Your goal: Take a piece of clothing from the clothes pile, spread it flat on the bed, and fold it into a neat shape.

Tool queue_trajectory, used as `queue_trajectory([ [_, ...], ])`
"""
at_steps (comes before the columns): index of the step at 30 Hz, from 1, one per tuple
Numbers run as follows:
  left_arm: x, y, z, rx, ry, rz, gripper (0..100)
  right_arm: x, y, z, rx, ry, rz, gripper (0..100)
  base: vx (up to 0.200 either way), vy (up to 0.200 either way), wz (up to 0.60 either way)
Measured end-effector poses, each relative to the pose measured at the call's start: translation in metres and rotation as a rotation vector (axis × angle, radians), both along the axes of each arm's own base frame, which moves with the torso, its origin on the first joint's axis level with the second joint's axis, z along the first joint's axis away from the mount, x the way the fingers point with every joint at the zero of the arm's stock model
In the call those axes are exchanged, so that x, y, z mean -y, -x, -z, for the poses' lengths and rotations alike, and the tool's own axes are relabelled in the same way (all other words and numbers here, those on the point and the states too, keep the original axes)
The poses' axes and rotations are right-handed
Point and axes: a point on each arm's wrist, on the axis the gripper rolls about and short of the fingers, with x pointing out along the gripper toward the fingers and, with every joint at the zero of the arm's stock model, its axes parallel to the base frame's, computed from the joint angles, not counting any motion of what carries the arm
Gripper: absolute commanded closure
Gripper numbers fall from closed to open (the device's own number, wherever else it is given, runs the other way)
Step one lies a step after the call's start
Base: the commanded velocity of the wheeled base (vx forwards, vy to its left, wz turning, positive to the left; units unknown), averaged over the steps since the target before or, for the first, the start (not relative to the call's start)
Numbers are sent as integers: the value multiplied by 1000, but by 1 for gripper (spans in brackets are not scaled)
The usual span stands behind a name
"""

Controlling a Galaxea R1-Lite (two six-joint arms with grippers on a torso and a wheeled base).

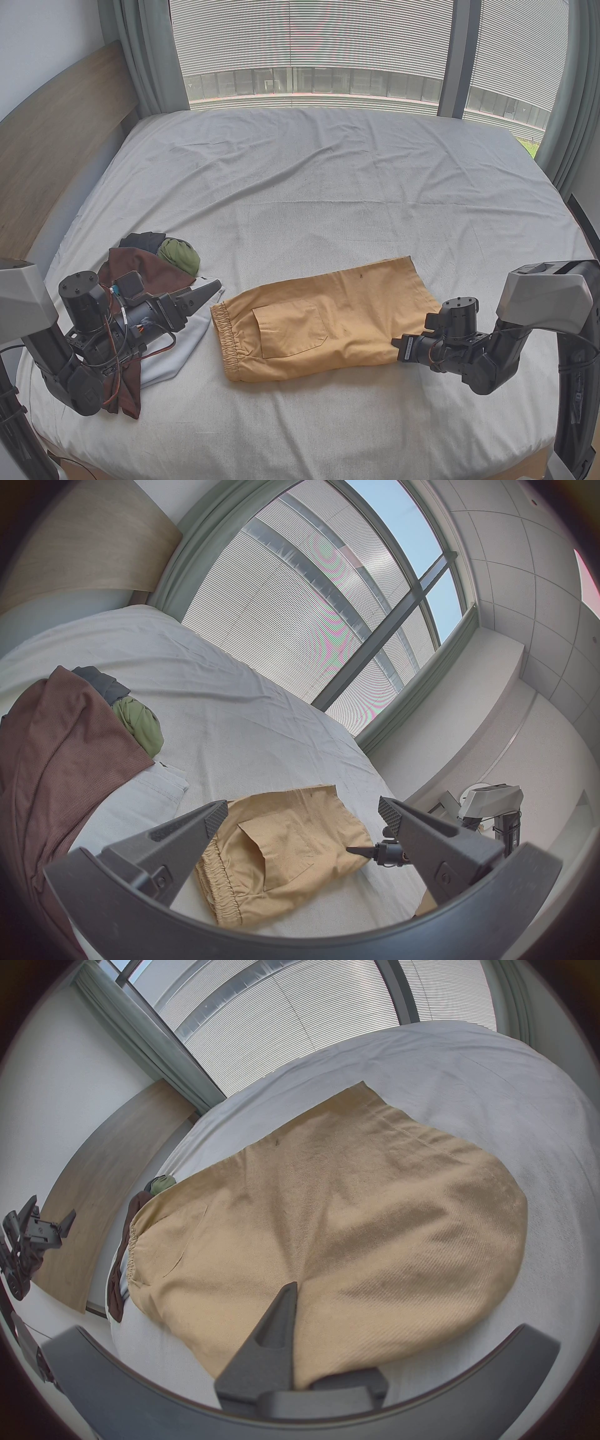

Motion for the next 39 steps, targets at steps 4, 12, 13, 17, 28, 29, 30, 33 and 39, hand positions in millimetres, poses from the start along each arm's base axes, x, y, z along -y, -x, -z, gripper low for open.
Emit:
queue_trajectory([
  [4, 0, 0, 0, -1, 0, 1, 0, 6, 17, 0, -30, 16, -3, 100, 0, 0, 0],
  [12, 1, 0, 0, -1, 0, 3, 0, 12, 36, 4, -75, 34, -2, 100, 0, 0, 0],
  [13, 1, 1, 0, -1, 0, 4, 0, 13, 38, 5, -80, 36, -1, 100, 0, 0, 0],
  [17, 1, 1, 1, -6, -1, 5, 0, 14, 42, 7, -97, 42, 4, 100, 0, 0, 0],
  [28, 1, 2, 2, -14, -2, 6, 0, 15, 46, 8, -91, 38, 7, 0, 0, 0, 0],
  [29, 1, 3, 3, -17, -2, 6, 0, 16, 49, 9, -99, 40, 4, 0, 0, 0, 0],
  [30, 1, 3, 4, -22, -1, 7, 0, 16, 53, 10, -110, 44, 2, 0, 0, 0, 0],
  [33, 1, 6, 7, -45, -1, 11, 0, 17, 67, 10, -146, 52, -18, 0, 0, 0, 0],
  [39, 1, 9, 20, -98, -15, 15, 0, 14, 97, 3, -201, 21, -123, 0, 0, 0, 0],
])
